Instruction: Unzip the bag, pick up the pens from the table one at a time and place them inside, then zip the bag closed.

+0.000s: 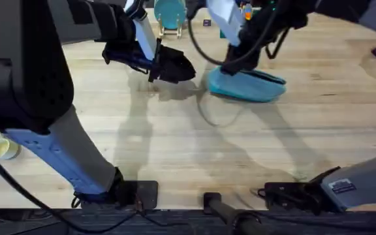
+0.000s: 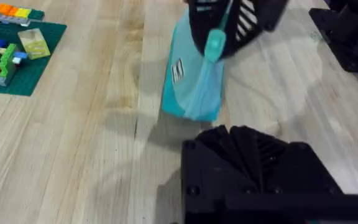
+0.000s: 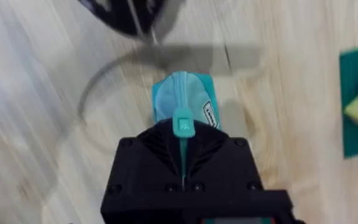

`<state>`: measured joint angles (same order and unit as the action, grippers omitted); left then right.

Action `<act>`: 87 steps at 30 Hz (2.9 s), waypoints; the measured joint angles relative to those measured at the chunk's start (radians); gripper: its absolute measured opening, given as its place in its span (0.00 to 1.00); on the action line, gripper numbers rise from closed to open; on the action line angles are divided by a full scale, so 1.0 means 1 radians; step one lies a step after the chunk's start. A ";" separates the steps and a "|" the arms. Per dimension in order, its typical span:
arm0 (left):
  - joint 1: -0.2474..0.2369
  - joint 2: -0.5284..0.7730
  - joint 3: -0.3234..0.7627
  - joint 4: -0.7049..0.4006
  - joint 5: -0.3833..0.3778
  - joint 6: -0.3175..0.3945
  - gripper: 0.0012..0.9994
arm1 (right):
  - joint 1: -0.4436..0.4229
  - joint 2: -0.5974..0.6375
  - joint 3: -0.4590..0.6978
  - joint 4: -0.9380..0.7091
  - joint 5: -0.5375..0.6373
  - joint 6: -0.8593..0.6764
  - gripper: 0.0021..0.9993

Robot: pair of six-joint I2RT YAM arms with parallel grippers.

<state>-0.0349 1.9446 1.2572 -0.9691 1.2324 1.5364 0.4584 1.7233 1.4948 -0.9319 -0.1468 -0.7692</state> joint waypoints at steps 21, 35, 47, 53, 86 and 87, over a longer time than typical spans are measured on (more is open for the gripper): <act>0.000 0.000 0.000 0.000 -0.002 0.000 0.05 | 0.045 -0.017 0.000 0.037 -0.035 0.007 0.99; 0.000 0.000 0.000 0.000 -0.019 0.000 0.05 | 0.045 -0.076 0.010 0.033 -0.037 0.011 1.00; 0.000 0.000 0.000 -0.003 -0.026 -0.003 0.99 | 0.045 -0.242 0.061 0.011 -0.037 0.068 1.00; 0.000 0.000 0.000 -0.003 -0.026 -0.003 0.99 | 0.045 -0.277 0.061 -0.016 -0.021 0.108 1.00; 0.017 0.000 0.000 -0.038 -0.028 -0.003 0.99 | 0.045 -0.281 0.061 -0.093 0.091 0.565 1.00; 0.025 0.000 0.000 -0.042 -0.028 -0.003 0.99 | 0.045 -0.278 0.061 -0.093 0.092 0.582 1.00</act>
<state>-0.0096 1.9446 1.2572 -1.0109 1.2043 1.5333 0.5030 1.4457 1.5562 -1.0246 -0.0551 -0.1870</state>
